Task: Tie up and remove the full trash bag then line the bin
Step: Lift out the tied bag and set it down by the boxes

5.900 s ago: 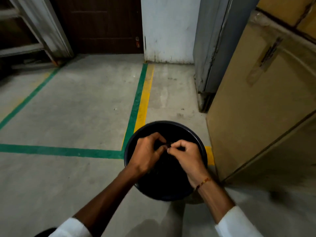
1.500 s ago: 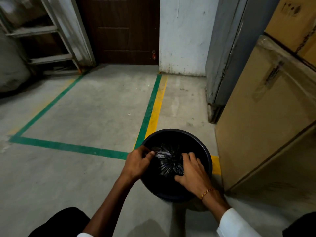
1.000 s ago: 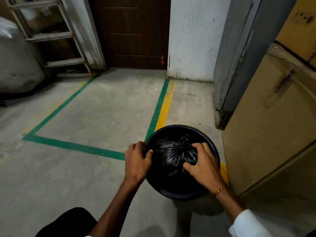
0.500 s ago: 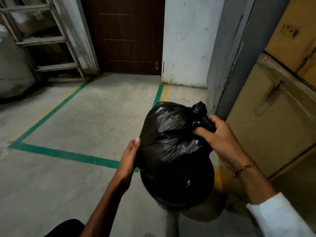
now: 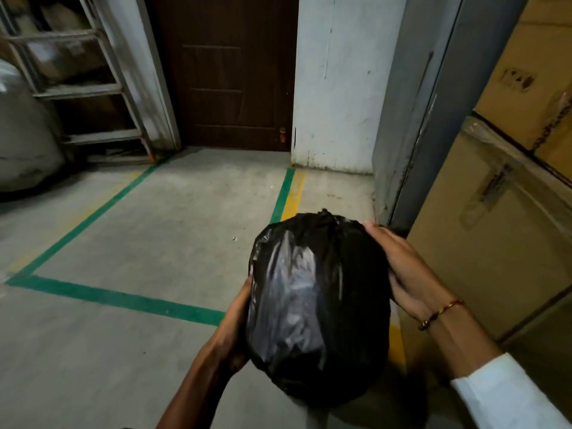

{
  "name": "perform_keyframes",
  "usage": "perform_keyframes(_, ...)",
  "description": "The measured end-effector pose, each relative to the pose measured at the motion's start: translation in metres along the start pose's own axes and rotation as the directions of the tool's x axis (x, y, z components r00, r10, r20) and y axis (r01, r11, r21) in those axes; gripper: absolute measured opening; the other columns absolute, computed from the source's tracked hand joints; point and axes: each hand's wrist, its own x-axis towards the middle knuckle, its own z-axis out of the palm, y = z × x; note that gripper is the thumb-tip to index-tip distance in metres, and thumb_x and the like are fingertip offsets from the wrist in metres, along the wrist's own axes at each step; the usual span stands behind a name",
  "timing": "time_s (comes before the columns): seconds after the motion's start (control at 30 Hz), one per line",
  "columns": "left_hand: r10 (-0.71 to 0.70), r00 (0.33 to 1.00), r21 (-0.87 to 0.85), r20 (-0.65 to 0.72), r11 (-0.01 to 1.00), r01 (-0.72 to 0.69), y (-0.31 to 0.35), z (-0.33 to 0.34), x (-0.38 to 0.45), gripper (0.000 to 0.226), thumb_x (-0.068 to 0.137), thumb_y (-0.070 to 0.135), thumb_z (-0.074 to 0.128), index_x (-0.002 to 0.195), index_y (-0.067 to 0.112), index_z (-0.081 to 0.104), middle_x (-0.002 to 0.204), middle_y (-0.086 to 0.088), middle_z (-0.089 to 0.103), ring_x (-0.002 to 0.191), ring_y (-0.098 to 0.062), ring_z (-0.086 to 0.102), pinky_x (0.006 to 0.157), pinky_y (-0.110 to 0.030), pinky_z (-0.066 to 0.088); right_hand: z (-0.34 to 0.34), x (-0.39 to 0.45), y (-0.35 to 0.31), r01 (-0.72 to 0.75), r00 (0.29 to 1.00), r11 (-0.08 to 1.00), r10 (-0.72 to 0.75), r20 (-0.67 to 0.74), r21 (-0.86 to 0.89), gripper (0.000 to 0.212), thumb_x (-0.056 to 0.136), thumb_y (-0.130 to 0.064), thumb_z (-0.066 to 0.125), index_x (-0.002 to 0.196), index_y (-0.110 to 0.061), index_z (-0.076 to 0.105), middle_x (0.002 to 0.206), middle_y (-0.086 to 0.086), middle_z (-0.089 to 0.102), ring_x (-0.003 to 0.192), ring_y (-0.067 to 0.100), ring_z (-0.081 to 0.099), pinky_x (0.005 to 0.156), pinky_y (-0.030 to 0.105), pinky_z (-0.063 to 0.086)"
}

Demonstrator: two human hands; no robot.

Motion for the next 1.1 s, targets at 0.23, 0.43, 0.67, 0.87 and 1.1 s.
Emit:
perform_keyframes(0.23,-0.077,0.996,-0.018,-0.048,0.997,0.076,-0.012,0.011,0.014,0.047,0.098,0.050,0.039,0.111,0.019,0.071,0.109,-0.005,0.074,0.096,-0.017,0.072,0.075,-0.031,0.056,-0.007,-0.035,0.063,0.023,0.998,0.998,-0.025,-0.050,-0.052,0.051,0.086,-0.059,0.055,0.133,-0.041,0.052,0.133,-0.017,0.059,0.122,0.005,0.056,0.106,0.035,0.044)
perform_keyframes(0.43,0.182,0.946,0.552,-0.267,0.834,-0.004,-0.009,-0.002,0.049,0.052,0.086,0.066,0.045,0.125,0.035,0.058,0.126,-0.006,0.062,0.114,-0.020,0.062,0.103,-0.042,0.047,-0.016,-0.008,0.089,-0.127,0.992,0.992,0.127,0.021,0.027,0.075,0.072,-0.075,0.062,0.137,-0.040,0.048,0.137,-0.013,0.057,0.125,0.013,0.055,0.111,0.043,0.039)
perform_keyframes(0.67,-0.011,0.946,0.481,-0.323,0.859,0.174,0.040,0.033,0.046,0.045,0.093,0.057,0.042,0.116,0.024,0.059,0.108,-0.002,0.065,0.093,-0.019,0.061,0.073,-0.032,0.049,-0.023,0.022,0.050,-0.086,0.996,0.995,0.087,-0.007,0.057,0.065,0.080,-0.065,0.062,0.135,-0.033,0.050,0.132,-0.006,0.062,0.119,0.012,0.060,0.104,0.037,0.046)
perform_keyframes(0.87,-0.183,0.890,0.423,-0.416,0.828,0.368,0.138,0.087,-0.021,0.045,0.091,0.056,0.043,0.112,0.022,0.063,0.098,-0.002,0.064,0.080,-0.016,0.057,0.060,-0.028,0.044,0.001,-0.022,-0.053,-0.198,0.980,0.980,0.199,-0.028,0.030,0.056,0.085,-0.061,0.058,0.133,-0.031,0.054,0.131,-0.008,0.062,0.118,0.009,0.060,0.104,0.034,0.045)
perform_keyframes(1.1,-0.170,0.909,0.388,-0.380,0.863,0.323,0.313,0.183,-0.151,0.036,0.097,0.044,0.045,0.121,0.024,0.062,0.106,0.003,0.068,0.086,-0.008,0.061,0.067,-0.028,0.047,0.048,-0.141,-0.257,-0.225,0.965,0.974,0.222,-0.141,-0.009,0.052,0.093,-0.054,0.048,0.142,-0.042,0.038,0.136,-0.024,0.047,0.124,0.000,0.046,0.101,0.022,0.038)
